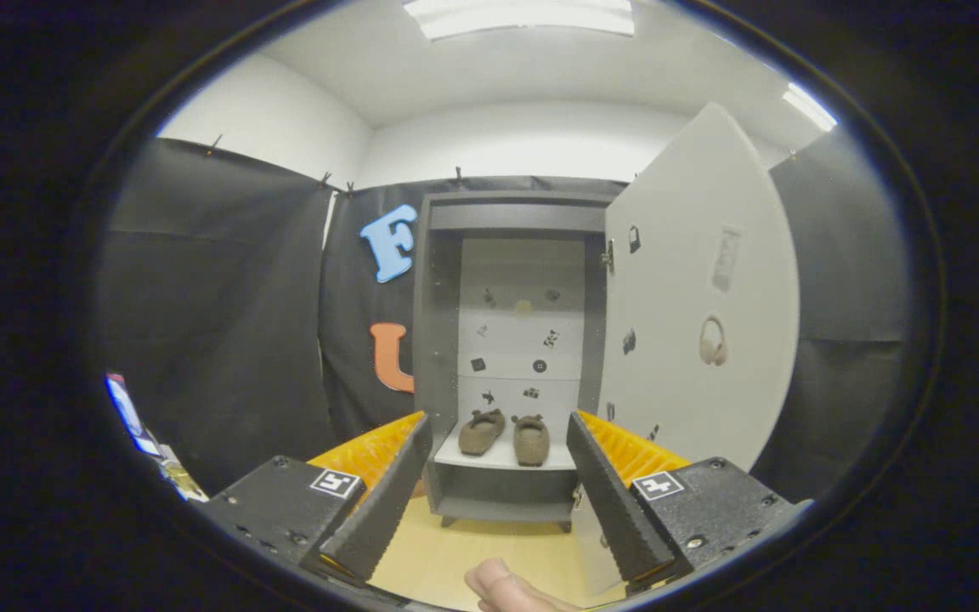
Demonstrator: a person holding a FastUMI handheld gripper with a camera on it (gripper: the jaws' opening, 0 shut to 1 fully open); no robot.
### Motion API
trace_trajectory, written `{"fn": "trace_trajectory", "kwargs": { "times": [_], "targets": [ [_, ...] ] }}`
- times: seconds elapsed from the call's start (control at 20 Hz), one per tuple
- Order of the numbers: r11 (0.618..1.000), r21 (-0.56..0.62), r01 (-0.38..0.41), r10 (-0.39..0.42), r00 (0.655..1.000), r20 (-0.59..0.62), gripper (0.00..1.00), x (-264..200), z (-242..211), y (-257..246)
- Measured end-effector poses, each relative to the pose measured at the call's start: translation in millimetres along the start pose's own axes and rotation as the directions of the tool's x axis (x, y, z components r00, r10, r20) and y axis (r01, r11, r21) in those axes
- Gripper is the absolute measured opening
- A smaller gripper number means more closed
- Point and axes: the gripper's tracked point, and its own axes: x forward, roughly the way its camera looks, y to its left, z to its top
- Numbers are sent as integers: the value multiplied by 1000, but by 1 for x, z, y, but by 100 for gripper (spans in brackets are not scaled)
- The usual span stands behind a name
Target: Open the shoe cabinet door, grab the shoes and put them into the shoe cabinet, then close the shoe cabinet door.
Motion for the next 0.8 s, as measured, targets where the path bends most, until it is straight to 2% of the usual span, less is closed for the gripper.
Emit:
{"fn": "trace_trajectory", "kwargs": {
  "times": [0.1, 0.4, 0.7, 0.8],
  "targets": [
    [1000, -11, -16, 16, 1000, -14, 100, -34, -3, -12],
    [993, -25, 113, -112, 992, 50, 100, -107, 16, -107],
    [976, -58, 208, -205, 977, 52, 100, -152, 25, -200],
    [979, -34, 200, -196, 977, 86, 100, -157, 37, -227]
  ]
}}
